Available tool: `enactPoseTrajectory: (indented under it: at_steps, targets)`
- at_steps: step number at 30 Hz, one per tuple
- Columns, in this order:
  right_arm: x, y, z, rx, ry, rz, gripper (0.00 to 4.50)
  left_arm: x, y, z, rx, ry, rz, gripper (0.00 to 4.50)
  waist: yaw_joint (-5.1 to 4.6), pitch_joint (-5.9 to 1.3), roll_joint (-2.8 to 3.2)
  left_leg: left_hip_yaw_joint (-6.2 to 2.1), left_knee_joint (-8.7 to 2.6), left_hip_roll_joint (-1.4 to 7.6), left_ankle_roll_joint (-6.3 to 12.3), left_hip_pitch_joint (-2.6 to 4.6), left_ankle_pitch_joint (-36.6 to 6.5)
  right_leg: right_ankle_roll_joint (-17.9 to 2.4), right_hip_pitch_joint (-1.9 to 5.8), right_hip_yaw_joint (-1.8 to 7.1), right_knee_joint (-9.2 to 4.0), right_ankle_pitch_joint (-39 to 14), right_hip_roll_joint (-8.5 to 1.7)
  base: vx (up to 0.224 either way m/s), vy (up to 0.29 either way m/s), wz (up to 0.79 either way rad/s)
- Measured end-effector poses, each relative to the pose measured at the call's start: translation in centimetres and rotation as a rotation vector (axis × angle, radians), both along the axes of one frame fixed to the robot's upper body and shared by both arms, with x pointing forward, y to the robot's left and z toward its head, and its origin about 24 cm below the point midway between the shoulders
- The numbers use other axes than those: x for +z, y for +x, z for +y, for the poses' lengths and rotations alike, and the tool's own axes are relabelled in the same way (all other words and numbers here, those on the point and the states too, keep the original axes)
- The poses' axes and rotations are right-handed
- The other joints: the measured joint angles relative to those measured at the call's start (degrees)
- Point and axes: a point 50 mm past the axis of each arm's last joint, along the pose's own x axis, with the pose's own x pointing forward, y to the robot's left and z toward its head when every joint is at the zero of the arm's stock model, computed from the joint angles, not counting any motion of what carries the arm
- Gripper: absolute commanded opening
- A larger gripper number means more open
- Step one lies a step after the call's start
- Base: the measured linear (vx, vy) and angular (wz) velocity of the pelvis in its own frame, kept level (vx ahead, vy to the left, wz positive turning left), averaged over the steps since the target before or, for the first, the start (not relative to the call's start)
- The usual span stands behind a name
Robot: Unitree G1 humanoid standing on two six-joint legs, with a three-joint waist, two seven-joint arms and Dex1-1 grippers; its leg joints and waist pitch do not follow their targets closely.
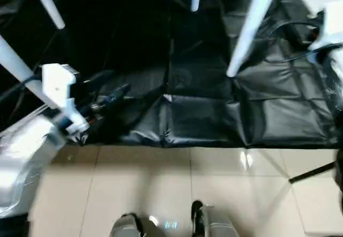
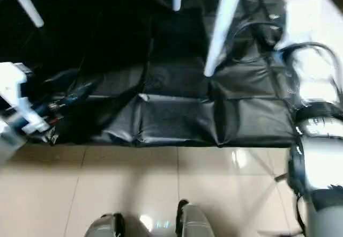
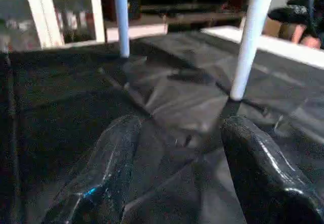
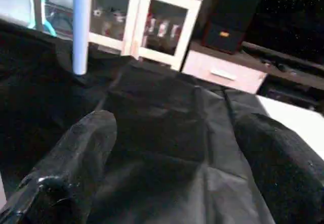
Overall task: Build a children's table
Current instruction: Flip table
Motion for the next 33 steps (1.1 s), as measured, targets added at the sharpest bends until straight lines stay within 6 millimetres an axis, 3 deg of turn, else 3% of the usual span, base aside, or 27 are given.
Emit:
enactPoseTrajectory:
  at_steps: [6,11,17,26,33]
  targets:
    - [-0.6,0.3,0.9,0.063,-0.017,0.034,4.15,0.3,-1.4,0.7,-0.036,0.028,0.046,2.95,1.83,1.56,1.04,0.01,-0.01,0.08,0.24,-0.24,0.02,-0.21,-0.29,-0.17,0.08,-0.10,-0.02,0.000,0.000,0.00]
    - [-1.2,0.2,2.0,0.226,-0.018,0.062,4.15,0.8,-2.1,0.9,-0.041,0.036,0.059,2.95,2.47,2.58,1.61,0.07,0.02,0.12,0.41,-0.86,0.12,-0.34,-1.00,-0.17,0.19,-0.03,-0.01,0.000,0.000,0.00]
    - [-2.0,-0.5,2.2,0.394,-0.005,0.065,4.15,1.0,-2.2,1.2,0.005,0.008,0.069,2.95,2.47,2.71,1.59,0.07,0.02,0.33,0.54,-1.05,0.09,-0.61,-1.29,-0.32,0.38,-0.20,0.12,0.000,0.000,0.00]
    - [-3.0,-1.7,2.0,0.529,0.024,0.003,4.15,-0.5,0.0,1.4,0.277,-0.157,0.097,2.95,2.16,2.70,1.59,0.17,0.46,0.53,0.61,-1.05,0.10,-0.86,-1.28,-0.39,0.81,-0.30,0.11,0.000,0.000,0.00]
    - [-3.9,-2.5,2.3,0.548,0.047,-0.080,4.15,-1.6,1.2,-0.1,0.362,-0.187,0.130,2.95,1.58,2.64,1.57,0.17,1.18,0.75,0.83,-1.06,0.10,-0.98,-1.27,-0.48,1.46,-0.35,0.12,0.000,0.000,0.00]
